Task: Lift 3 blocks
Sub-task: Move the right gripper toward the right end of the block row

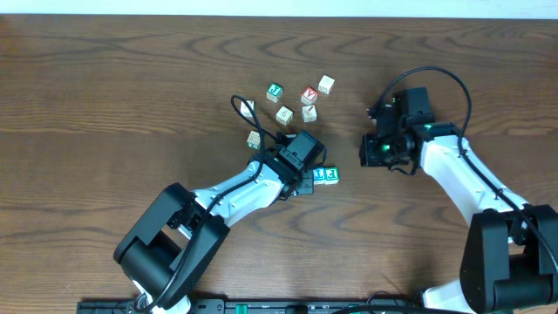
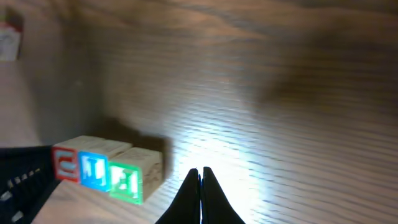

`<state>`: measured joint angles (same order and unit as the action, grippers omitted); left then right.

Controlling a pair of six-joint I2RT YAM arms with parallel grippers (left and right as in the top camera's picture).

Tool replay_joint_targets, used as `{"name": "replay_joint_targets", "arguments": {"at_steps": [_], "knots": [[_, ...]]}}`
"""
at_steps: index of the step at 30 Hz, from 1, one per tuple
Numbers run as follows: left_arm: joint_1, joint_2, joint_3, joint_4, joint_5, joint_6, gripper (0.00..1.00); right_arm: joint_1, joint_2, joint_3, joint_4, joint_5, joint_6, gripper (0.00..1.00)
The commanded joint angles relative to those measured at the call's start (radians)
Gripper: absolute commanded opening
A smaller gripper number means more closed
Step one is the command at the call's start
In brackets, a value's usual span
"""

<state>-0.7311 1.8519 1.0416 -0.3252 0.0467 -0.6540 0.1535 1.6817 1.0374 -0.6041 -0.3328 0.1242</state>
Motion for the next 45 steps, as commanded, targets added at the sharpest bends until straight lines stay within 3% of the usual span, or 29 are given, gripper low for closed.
{"name": "replay_joint_targets", "arguments": {"at_steps": [1, 9, 28, 45], "knots": [[0.001, 0.017, -0.010, -0.002, -0.002, 0.006, 0.08, 0.045, -0.006, -0.014, 0.004, -0.034, -0.010, 0.01], [0.001, 0.017, -0.010, -0.009, -0.006, 0.037, 0.08, 0.069, -0.006, -0.039, 0.006, 0.067, -0.010, 0.01], [0.001, 0.017, -0.010, -0.008, -0.005, 0.036, 0.08, 0.074, -0.006, -0.167, 0.148, -0.016, -0.010, 0.01], [0.001, 0.017, -0.010, -0.008, -0.005, 0.036, 0.08, 0.196, 0.049, -0.172, 0.224, 0.018, -0.018, 0.01]]}}
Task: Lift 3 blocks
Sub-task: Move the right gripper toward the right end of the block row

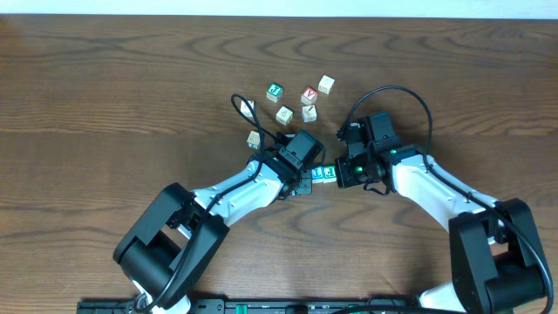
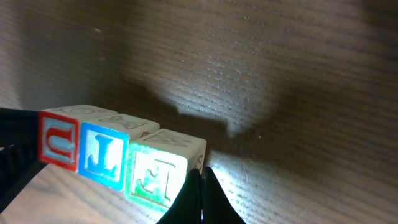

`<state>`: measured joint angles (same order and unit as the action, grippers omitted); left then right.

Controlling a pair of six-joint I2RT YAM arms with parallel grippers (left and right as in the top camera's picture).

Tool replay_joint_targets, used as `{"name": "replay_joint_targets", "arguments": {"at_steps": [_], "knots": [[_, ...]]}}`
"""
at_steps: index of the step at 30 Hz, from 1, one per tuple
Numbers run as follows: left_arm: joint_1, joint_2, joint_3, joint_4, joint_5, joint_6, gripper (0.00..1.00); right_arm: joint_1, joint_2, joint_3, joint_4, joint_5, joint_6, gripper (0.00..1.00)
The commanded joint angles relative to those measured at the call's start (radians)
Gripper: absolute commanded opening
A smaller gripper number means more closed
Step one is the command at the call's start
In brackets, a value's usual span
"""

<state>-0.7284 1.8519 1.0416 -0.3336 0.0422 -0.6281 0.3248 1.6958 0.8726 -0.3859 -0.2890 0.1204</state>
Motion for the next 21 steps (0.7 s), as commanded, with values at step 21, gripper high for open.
{"name": "replay_joint_targets", "arguments": {"at_steps": [21], "knots": [[-0.002, 0.016, -0.010, 0.043, 0.032, 0.002, 0.08, 0.034, 0.057, -0.007, 0.036, -0.087, -0.033, 0.01]]}}
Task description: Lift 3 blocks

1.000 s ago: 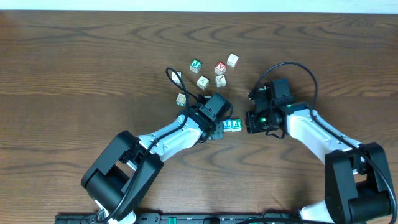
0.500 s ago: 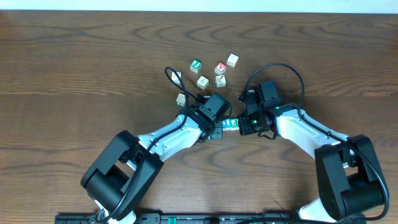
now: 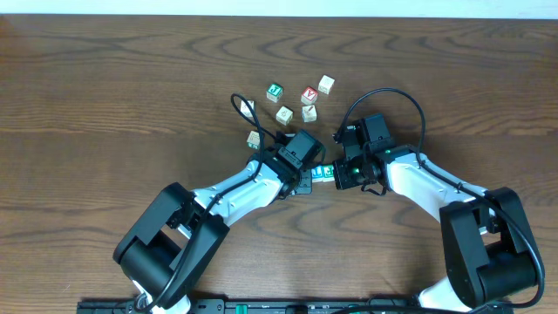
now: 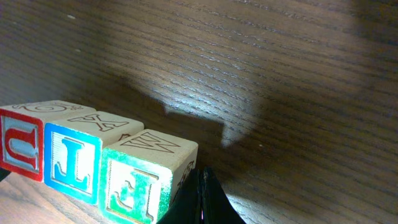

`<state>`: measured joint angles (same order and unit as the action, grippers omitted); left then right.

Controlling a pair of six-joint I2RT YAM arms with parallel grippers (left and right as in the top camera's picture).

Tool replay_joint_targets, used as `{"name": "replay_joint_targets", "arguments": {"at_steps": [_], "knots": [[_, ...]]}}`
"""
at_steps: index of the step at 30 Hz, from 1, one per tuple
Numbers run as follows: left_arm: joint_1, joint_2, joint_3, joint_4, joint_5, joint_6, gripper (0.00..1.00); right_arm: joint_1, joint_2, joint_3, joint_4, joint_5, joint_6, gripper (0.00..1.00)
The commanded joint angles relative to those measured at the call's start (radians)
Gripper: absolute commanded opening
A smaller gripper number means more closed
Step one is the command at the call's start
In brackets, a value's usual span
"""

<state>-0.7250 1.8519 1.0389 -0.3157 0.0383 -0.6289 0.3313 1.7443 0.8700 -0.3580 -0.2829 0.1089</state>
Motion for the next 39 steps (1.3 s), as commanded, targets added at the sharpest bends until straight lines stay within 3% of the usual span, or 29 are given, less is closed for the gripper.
{"name": "replay_joint_targets", "arguments": {"at_steps": [1, 7, 18, 39], "knots": [[-0.005, 0.016, -0.007, 0.029, 0.037, 0.003, 0.08, 0.033, 0.009, -0.005, 0.008, -0.093, -0.027, 0.01], [-0.005, 0.016, -0.007, 0.030, 0.042, 0.003, 0.08, 0.074, 0.009, -0.005, 0.015, -0.066, -0.039, 0.01], [-0.005, 0.016, -0.007, 0.030, 0.049, 0.003, 0.08, 0.085, 0.009, -0.005, 0.025, 0.040, 0.153, 0.01], [-0.008, 0.016, -0.007, 0.031, 0.060, 0.005, 0.07, 0.091, 0.009, -0.004, 0.029, 0.019, 0.136, 0.01]]}}
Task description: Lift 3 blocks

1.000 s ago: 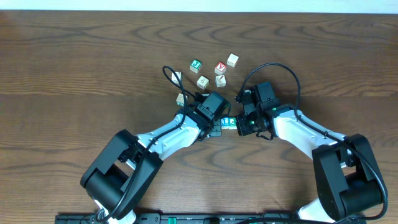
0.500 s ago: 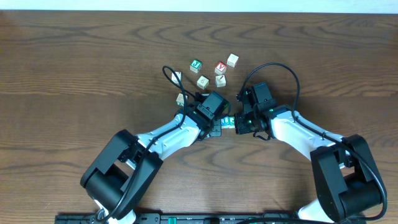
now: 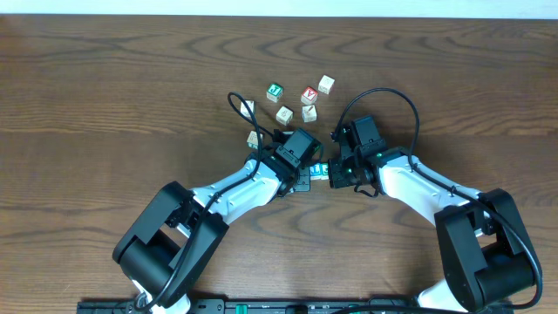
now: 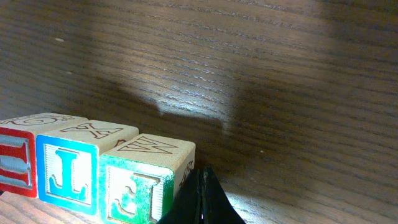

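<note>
Three lettered blocks stand in a tight row: red [image 4: 12, 165], blue [image 4: 68, 174] and green [image 4: 140, 180]. In the overhead view the row [image 3: 320, 171] lies between the two grippers. My right gripper [image 4: 200, 175] is shut, and its joined tips press against the green block's right side. My left gripper [image 3: 302, 174] sits at the row's other end. Its fingers are hidden under the wrist, so its state does not show. Whether the row touches the table cannot be told.
Several loose blocks lie behind the grippers: a green-lettered one [image 3: 275, 91], a red-lettered one [image 3: 309, 94], plain ones [image 3: 326, 84] [image 3: 284, 114] and one [image 3: 254, 138] beside the left arm's cable. The table [image 3: 105, 105] is dark wood.
My right gripper has shifted a little further left against the green block. The row sits closer in the wrist view, with the red block now cut by the left edge.
My right gripper was shut and well to the right of the row, which lay at the left gripper. It then stood close to the green block, then touching its side. Now it presses the row from the right, opposite the left gripper.
</note>
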`<state>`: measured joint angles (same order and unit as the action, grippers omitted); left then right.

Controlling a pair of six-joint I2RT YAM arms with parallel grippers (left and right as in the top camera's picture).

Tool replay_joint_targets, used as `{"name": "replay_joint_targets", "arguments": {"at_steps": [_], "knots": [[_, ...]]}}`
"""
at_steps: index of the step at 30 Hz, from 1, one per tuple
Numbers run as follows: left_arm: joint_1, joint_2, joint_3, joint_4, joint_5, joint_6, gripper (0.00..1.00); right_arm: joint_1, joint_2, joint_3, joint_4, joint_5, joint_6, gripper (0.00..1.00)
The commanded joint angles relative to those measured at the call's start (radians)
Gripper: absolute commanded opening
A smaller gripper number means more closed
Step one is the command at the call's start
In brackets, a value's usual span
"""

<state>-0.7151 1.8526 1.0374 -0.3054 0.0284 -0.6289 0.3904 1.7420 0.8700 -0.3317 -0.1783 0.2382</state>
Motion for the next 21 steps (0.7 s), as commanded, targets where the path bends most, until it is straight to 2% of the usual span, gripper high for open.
{"name": "replay_joint_targets", "arguments": {"at_steps": [1, 21], "knots": [[-0.021, 0.016, -0.005, 0.021, 0.069, 0.004, 0.08, 0.033, 0.011, -0.004, 0.003, -0.085, 0.007, 0.01], [-0.041, 0.016, -0.005, 0.050, 0.058, -0.061, 0.07, 0.050, 0.011, -0.004, 0.007, -0.119, 0.020, 0.01]]}}
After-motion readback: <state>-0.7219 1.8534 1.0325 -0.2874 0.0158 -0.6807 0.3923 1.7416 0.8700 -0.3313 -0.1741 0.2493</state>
